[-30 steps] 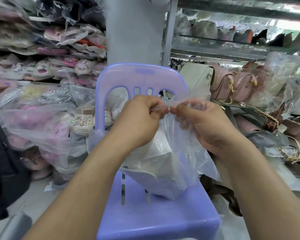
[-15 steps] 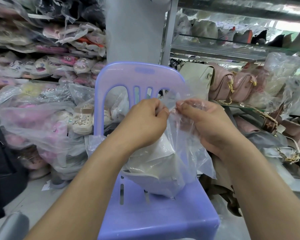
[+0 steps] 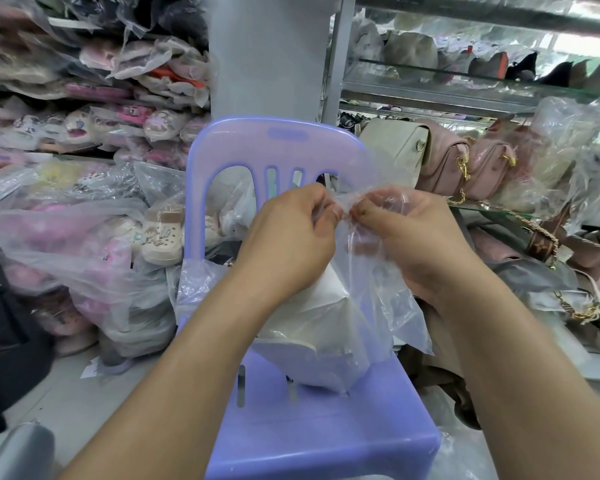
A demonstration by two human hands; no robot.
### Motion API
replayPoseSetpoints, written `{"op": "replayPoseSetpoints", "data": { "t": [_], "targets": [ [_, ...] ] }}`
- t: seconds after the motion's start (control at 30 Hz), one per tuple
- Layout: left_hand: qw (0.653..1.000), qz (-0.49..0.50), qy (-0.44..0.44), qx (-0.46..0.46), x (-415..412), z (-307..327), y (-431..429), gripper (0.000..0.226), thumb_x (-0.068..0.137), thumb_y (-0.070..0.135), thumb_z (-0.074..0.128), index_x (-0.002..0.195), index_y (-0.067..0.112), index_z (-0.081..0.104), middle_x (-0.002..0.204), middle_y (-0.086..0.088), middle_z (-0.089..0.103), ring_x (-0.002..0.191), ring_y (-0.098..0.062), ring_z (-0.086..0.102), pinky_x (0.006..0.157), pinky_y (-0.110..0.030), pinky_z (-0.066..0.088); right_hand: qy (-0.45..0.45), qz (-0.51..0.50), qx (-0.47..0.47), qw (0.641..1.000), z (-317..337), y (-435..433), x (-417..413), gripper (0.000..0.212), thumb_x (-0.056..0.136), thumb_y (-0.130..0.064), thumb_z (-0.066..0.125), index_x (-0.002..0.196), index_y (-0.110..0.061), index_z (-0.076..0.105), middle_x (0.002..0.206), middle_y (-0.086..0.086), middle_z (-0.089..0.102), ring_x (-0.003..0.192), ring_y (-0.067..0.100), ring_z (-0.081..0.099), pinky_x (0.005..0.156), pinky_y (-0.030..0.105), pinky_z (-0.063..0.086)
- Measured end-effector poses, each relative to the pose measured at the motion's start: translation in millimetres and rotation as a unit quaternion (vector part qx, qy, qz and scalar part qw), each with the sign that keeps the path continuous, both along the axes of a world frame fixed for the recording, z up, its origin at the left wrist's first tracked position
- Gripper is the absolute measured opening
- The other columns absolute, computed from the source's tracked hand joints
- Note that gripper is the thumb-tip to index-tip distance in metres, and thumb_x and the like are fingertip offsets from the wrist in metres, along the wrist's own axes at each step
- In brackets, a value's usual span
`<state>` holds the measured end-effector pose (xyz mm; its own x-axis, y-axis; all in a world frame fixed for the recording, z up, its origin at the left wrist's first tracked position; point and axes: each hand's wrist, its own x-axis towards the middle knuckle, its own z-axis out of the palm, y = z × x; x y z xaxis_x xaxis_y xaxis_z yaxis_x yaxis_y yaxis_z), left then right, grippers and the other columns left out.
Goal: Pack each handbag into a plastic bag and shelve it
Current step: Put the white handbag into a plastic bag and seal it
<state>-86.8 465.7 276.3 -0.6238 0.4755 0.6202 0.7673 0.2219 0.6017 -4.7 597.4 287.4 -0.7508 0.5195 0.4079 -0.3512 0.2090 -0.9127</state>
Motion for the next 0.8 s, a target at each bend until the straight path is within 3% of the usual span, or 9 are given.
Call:
{"op": "replayPoseSetpoints", "data": {
  "t": [0.23,0.33,0.43,0.5,0.6,0.8],
  "targets": [
    [1.000,-0.007,-0.005,0.001,-5,-2,1,0.018,0.099,0.034,0.059,0.089,0.023,0.069,0.066,0.007,0.054,0.070,-0.017,0.054,0.062,-0.032,0.041,-0.052,0.054,-0.038,0.996,-3,4,0,0.012,0.091,-0.006,0.073,0.079,-0.007,0.074,0.091,0.018,0.073,0.078,0.024,0.067,0.062,0.033,0.061],
    [1.000,-0.005,-0.011,-0.003,-5,0,0,0.017,0.095,0.040,0.062,0.089,0.029,0.073,0.065,0.006,0.056,0.067,-0.018,0.055,0.063,-0.033,0.046,-0.043,0.045,-0.051,0.997,-6,5,-3,0.023,0.092,-0.004,0.071,0.071,-0.013,0.076,0.085,0.009,0.075,0.080,0.019,0.068,0.079,0.043,0.062],
    [0.999,0.016,0.003,-0.037,-3,6,-6,0.022,0.092,0.046,0.061,0.086,0.028,0.071,0.073,0.006,0.067,0.078,-0.020,0.064,0.075,-0.039,0.055,-0.036,0.029,-0.052,0.998,-7,4,-6,0.022,0.095,-0.005,0.069,0.076,-0.013,0.077,0.078,0.005,0.074,0.072,0.015,0.068,0.080,0.045,0.061],
    [0.997,0.036,0.005,-0.069,-1,10,-11,0.023,0.092,0.045,0.063,0.084,0.024,0.068,0.079,0.008,0.070,0.083,-0.019,0.065,0.080,-0.038,0.055,-0.025,-0.001,-0.059,0.998,-7,6,-6,0.032,0.095,-0.007,0.070,0.065,-0.016,0.075,0.068,0.000,0.070,0.069,0.016,0.065,0.084,0.050,0.059],
    [0.993,0.053,-0.005,-0.110,4,16,-19,0.022,0.092,0.045,0.063,0.087,0.025,0.069,0.087,0.011,0.071,0.089,-0.016,0.065,0.082,-0.034,0.054,-0.013,-0.023,-0.061,0.998,-6,8,-5,0.027,0.097,-0.007,0.068,0.071,-0.016,0.070,0.062,-0.004,0.067,0.065,0.015,0.063,0.078,0.046,0.059],
    [0.987,0.089,0.025,-0.132,12,24,-20,0.011,0.092,0.037,0.066,0.088,0.029,0.071,0.090,0.012,0.070,0.094,-0.020,0.064,0.085,-0.039,0.054,-0.004,-0.039,-0.053,0.998,-8,8,-6,0.022,0.099,-0.008,0.065,0.080,-0.015,0.071,0.064,-0.005,0.068,0.064,0.011,0.064,0.065,0.033,0.059]
  ]
}}
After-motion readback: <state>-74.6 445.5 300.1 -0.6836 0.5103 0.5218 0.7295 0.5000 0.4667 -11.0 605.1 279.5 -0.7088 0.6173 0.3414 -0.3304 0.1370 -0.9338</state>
